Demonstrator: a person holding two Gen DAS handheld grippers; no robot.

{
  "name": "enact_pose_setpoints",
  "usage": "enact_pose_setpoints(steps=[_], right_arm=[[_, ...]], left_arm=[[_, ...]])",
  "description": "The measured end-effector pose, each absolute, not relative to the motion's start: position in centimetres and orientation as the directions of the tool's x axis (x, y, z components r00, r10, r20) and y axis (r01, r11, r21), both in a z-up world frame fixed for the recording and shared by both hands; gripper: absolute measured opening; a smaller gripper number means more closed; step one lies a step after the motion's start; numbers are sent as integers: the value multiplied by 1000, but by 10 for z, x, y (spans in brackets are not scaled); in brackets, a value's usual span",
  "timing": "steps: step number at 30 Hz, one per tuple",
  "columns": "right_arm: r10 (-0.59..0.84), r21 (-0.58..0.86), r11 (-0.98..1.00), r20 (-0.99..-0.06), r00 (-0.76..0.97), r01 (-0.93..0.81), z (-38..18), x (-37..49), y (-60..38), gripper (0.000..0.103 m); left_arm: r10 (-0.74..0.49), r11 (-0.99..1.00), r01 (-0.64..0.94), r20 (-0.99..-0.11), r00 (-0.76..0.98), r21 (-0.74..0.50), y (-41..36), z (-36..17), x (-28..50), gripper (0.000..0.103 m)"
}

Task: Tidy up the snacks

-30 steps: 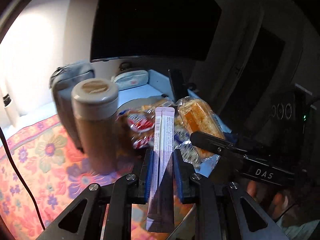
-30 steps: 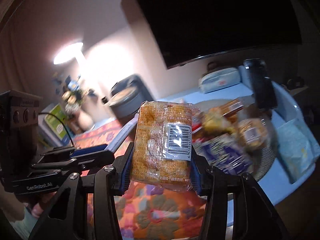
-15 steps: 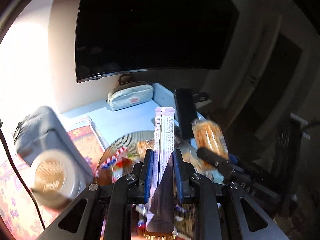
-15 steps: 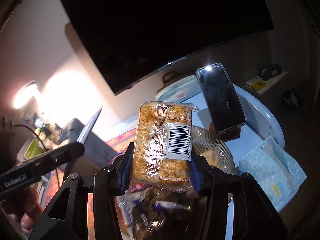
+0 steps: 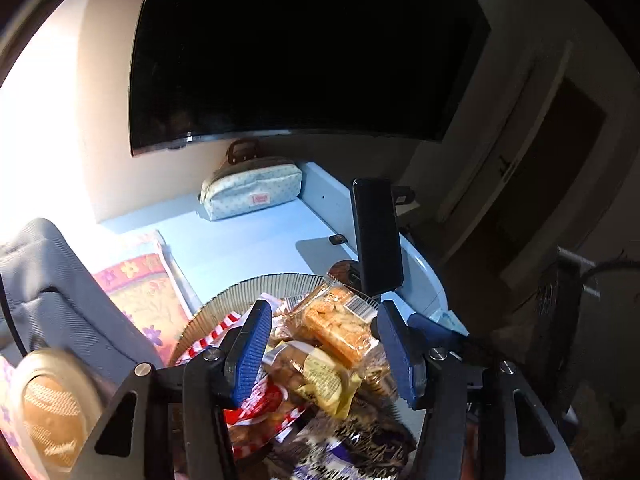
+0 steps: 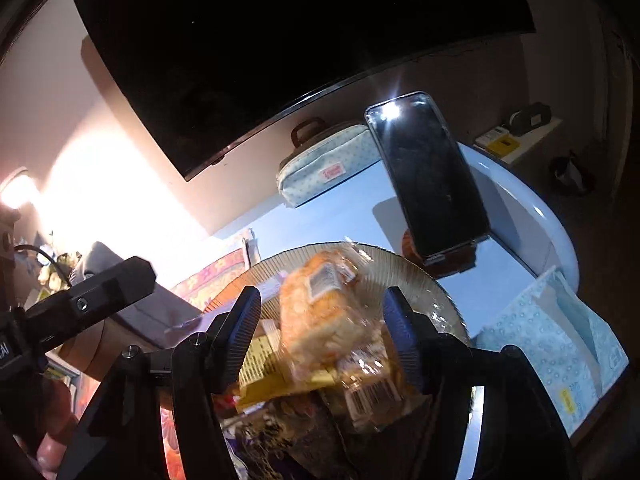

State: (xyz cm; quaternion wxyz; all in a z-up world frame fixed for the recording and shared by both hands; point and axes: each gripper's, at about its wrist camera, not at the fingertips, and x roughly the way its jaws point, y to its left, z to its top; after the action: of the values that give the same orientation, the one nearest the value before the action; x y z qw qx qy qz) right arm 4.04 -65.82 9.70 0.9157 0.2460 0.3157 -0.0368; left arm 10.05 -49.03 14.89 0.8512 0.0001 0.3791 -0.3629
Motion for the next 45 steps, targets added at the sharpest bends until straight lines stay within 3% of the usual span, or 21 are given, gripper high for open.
enact_pose_setpoints(steps=[7, 13, 15, 18, 22, 27, 37, 45], right_arm=[[128, 477, 856, -568, 813, 199, 107, 17, -652, 63], [154, 454, 882, -531, 833, 126, 125, -8, -618, 69], [166, 441, 892, -520, 838, 97, 128, -15, -599, 77], [214, 423, 905, -522, 826, 33, 127, -20, -563, 78], [261, 400, 916, -566, 782, -16, 121, -16, -515, 77], [293, 369, 927, -624, 724, -57, 107, -4, -462, 77], [311, 251, 950, -716, 624, -186, 68, 16, -349, 78], [293, 156, 951, -729, 619, -266, 42, 45, -275, 78]], left_arm=[[-652, 708, 656, -597, 468, -259, -464, 169, 67, 52], [-585, 761, 637, -558, 589, -125, -421, 185, 22, 53], [-566, 780, 617, -542, 622, -106, -397, 188, 9, 57], [-513, 827, 555, -527, 678, -92, -355, 189, -2, 70], [-431, 881, 466, -530, 730, -75, -302, 184, -7, 71], [-358, 924, 364, -587, 726, -112, -237, 162, 1, 73], [-65, 990, 128, -636, 769, 53, -157, 96, 19, 75], [63, 995, 10, -687, 724, 101, -105, 41, 35, 76]])
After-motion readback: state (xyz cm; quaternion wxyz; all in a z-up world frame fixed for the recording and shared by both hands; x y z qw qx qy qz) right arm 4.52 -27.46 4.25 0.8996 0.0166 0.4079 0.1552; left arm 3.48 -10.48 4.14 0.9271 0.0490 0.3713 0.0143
